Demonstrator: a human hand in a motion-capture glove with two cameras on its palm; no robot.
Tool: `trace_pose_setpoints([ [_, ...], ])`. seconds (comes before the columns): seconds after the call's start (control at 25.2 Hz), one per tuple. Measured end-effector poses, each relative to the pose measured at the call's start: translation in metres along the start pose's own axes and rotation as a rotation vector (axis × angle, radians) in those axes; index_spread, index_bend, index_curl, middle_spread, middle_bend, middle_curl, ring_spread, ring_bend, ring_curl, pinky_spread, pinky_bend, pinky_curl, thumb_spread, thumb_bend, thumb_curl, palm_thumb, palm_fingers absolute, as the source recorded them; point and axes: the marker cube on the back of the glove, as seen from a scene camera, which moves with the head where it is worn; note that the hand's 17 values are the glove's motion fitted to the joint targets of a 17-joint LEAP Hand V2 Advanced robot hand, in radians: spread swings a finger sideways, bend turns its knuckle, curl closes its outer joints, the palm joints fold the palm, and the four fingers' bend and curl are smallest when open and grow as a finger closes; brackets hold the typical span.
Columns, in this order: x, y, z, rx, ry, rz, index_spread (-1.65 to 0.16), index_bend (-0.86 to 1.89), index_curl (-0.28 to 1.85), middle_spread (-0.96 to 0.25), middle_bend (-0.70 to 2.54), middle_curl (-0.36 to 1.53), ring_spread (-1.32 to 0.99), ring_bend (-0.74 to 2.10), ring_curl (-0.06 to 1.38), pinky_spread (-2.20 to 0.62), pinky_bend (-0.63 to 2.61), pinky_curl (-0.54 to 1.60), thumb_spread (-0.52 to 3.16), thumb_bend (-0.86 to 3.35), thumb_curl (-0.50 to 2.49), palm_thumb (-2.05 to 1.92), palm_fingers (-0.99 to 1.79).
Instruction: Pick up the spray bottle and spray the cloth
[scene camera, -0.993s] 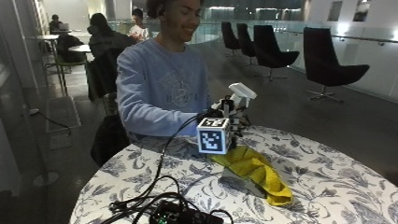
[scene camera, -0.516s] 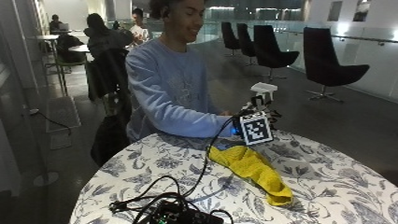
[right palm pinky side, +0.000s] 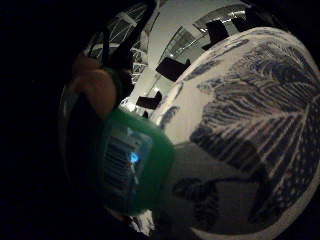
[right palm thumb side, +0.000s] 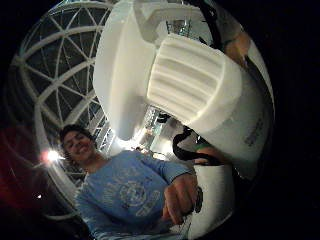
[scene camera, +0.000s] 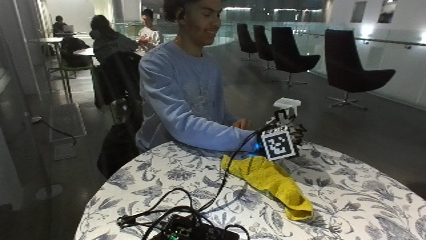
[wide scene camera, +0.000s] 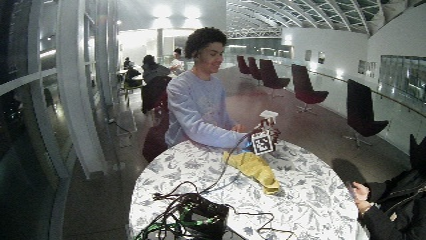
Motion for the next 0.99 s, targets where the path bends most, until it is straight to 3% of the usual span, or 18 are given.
trace_pose_setpoints([
  [0.2, 0.015, 0.017, -0.01, -0.045, 0.186, 0.087, -0.29, 0.26, 0.38, -0.07, 0.23, 0.47, -0.03, 0.31, 0.36, 0.19, 0.09, 0.3, 0.92, -0.02, 0.57, 0.87, 0.82],
  [0.28, 0.001, 0.027, -0.02, -0.045, 0.155, 0.15, -0.3, 0.38, 0.43, -0.05, 0.21, 0.47, 0.0, 0.16, 0.34, 0.2, 0.1, 0.3, 0.94, -0.04, 0.55, 0.84, 0.64],
  [0.4, -0.034, 0.051, -0.04, -0.054, 0.066, 0.217, -0.31, 0.32, 0.42, -0.03, 0.21, 0.46, 0.02, 0.13, 0.31, 0.22, 0.16, 0.3, 0.95, -0.05, 0.52, 0.79, 0.53],
  [0.6, -0.056, 0.118, -0.101, -0.028, 0.347, 0.229, -0.3, 0.27, 0.39, -0.03, 0.27, 0.45, 0.03, 0.2, 0.27, 0.23, 0.13, 0.26, 0.97, -0.03, 0.49, 0.78, 0.66],
  [0.99, -0.091, 0.238, -0.221, 0.264, 0.755, 0.345, -0.3, 0.26, 0.4, -0.03, 0.29, 0.44, 0.03, 0.22, 0.3, 0.23, 0.11, 0.22, 1.0, -0.03, 0.45, 0.76, 0.72],
])
